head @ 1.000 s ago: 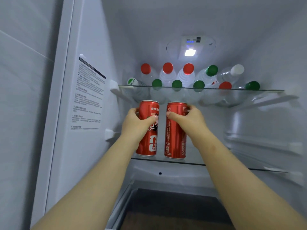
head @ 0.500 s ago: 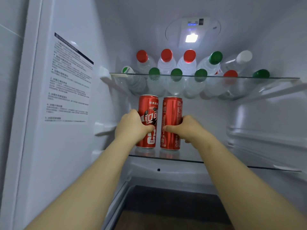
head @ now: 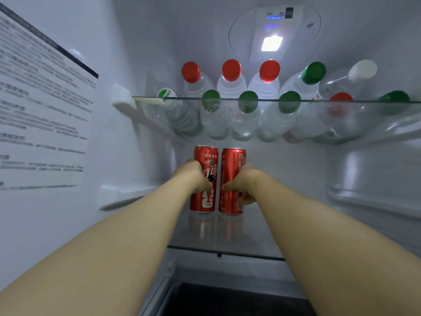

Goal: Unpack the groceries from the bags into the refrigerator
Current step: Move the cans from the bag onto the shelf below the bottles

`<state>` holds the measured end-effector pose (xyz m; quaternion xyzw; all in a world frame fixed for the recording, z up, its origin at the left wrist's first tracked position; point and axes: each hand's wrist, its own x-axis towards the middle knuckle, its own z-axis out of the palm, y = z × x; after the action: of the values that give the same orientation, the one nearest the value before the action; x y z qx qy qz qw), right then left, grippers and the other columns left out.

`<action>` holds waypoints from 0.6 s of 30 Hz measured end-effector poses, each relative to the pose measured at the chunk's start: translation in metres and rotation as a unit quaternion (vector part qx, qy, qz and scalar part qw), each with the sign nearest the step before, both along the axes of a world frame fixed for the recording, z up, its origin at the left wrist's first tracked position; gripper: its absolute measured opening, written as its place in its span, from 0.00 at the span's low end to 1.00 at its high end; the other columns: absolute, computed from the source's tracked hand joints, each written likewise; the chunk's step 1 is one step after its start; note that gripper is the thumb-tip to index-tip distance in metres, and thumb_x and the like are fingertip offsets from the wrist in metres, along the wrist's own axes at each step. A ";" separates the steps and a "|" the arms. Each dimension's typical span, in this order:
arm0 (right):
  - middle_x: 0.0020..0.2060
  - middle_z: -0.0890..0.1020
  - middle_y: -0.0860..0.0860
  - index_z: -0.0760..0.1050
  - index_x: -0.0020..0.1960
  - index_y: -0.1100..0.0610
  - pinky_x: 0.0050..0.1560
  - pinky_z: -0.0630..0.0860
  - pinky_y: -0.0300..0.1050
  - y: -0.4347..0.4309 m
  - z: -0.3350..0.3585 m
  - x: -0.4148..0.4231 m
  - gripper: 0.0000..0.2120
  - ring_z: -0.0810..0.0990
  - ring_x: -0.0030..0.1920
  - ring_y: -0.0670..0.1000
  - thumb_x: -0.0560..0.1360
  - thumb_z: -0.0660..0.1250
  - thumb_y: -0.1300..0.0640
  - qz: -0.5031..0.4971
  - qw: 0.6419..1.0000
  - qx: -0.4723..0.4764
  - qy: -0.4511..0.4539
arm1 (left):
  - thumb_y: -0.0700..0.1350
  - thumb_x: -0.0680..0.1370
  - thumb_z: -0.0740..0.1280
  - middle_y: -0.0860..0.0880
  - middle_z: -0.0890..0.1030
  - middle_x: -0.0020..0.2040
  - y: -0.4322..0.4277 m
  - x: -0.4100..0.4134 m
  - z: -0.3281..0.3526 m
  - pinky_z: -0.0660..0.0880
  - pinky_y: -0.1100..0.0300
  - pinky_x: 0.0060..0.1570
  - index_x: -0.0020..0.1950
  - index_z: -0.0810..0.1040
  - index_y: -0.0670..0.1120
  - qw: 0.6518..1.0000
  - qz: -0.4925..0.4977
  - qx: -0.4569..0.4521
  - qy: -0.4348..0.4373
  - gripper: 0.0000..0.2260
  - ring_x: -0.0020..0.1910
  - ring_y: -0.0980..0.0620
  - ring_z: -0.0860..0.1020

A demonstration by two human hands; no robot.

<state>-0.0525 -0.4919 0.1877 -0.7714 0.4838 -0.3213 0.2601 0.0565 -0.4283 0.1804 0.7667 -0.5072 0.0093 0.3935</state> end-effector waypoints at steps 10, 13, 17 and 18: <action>0.57 0.77 0.60 0.70 0.61 0.63 0.62 0.73 0.55 -0.026 0.003 0.024 0.20 0.77 0.58 0.60 0.72 0.70 0.63 0.030 1.000 -0.003 -0.006 | 0.42 0.73 0.72 0.41 0.74 0.63 -0.024 0.019 0.006 0.74 0.50 0.53 0.65 0.67 0.40 0.999 -0.006 0.038 0.024 0.24 0.60 0.42 0.74; 0.56 0.77 0.59 0.71 0.60 0.64 0.61 0.74 0.54 -0.032 0.002 0.023 0.17 0.78 0.58 0.59 0.73 0.68 0.65 0.032 0.999 -0.006 -0.019 | 0.43 0.73 0.72 0.41 0.75 0.61 -0.030 0.027 0.004 0.76 0.51 0.50 0.63 0.67 0.40 0.998 0.031 0.033 -0.031 0.23 0.56 0.41 0.77; 0.59 0.76 0.60 0.68 0.64 0.63 0.61 0.75 0.54 -0.037 -0.002 0.024 0.21 0.77 0.58 0.59 0.73 0.67 0.66 0.039 0.999 0.007 -0.017 | 0.41 0.75 0.70 0.40 0.76 0.59 -0.037 0.031 0.000 0.75 0.52 0.48 0.64 0.66 0.39 0.992 0.060 0.018 -0.106 0.21 0.52 0.40 0.78; 0.59 0.76 0.60 0.67 0.65 0.63 0.60 0.75 0.54 -0.037 -0.003 0.024 0.21 0.78 0.58 0.59 0.73 0.66 0.66 0.044 0.999 0.011 -0.010 | 0.41 0.75 0.69 0.40 0.76 0.59 -0.038 0.032 -0.001 0.75 0.52 0.47 0.64 0.66 0.39 0.992 0.058 0.018 -0.114 0.21 0.52 0.40 0.78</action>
<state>-0.0284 -0.5288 0.1850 -0.7860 0.4501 -0.3119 0.2871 0.0883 -0.4663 0.1796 0.7955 -0.5037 0.1106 0.3181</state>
